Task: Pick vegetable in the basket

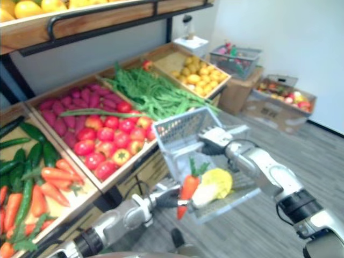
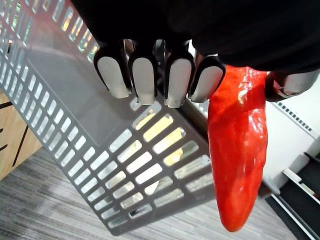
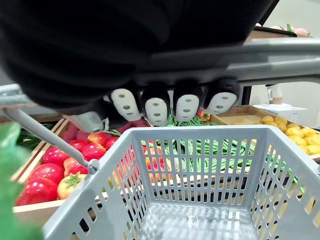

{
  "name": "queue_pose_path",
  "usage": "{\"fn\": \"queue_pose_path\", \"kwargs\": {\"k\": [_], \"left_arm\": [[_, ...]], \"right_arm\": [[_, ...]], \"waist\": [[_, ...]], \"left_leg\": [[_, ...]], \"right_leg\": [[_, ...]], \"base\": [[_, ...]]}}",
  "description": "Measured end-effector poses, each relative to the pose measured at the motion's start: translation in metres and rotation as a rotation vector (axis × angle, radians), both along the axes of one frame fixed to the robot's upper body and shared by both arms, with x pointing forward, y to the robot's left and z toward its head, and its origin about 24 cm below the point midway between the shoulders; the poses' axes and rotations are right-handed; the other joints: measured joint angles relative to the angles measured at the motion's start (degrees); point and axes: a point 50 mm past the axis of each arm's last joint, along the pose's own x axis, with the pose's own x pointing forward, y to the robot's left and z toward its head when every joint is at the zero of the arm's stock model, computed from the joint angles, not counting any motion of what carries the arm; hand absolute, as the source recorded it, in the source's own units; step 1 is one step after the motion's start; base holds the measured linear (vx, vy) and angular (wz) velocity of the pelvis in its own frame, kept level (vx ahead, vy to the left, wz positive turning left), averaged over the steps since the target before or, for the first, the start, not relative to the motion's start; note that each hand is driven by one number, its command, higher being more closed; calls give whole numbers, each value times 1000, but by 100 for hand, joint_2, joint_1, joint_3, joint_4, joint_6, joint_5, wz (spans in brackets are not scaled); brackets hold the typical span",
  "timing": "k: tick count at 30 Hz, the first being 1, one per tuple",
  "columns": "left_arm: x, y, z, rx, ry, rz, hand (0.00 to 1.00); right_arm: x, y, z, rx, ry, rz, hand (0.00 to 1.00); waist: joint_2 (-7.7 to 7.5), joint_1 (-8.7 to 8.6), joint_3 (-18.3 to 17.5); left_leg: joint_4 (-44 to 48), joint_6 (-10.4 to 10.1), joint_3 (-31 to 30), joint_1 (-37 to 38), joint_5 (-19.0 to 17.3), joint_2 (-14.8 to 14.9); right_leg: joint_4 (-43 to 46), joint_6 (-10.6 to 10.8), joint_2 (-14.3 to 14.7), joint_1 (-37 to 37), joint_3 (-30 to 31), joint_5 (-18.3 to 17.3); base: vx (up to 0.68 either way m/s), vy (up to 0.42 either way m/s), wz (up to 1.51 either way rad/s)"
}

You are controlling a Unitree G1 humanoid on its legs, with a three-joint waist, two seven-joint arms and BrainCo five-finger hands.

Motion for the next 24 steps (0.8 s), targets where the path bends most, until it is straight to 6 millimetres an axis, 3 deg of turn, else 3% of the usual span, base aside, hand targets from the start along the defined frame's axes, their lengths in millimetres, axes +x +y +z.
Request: {"fn": "queue_pose_path", "kwargs": {"k": [10, 19, 24], "left_arm": [[7, 0, 0, -13, 5, 63, 100], [21, 4, -8, -10, 49, 247, 100], [26, 5, -13, -16, 96, 328, 100]], "right_arm": [[7, 11, 17, -17, -55, 47, 100], [6, 12, 16, -31, -28, 49, 100], [0, 5, 7, -8, 6, 11, 100]], "waist": [[-53, -25, 5], [-65, -20, 14], [-102, -18, 40]], "left_leg": [[-11, -88, 570, 300, -51, -8], [-38, -105, 534, 255, -29, -17], [-175, -51, 339, 162, 30, -130]], "right_leg": [[162, 14, 265, -92, 455, 9], [168, 14, 255, -131, 434, 9], [92, 17, 84, -105, 282, 9]], "base": [[2, 17, -28], [1, 1, 1], [-5, 9, 20]]}}
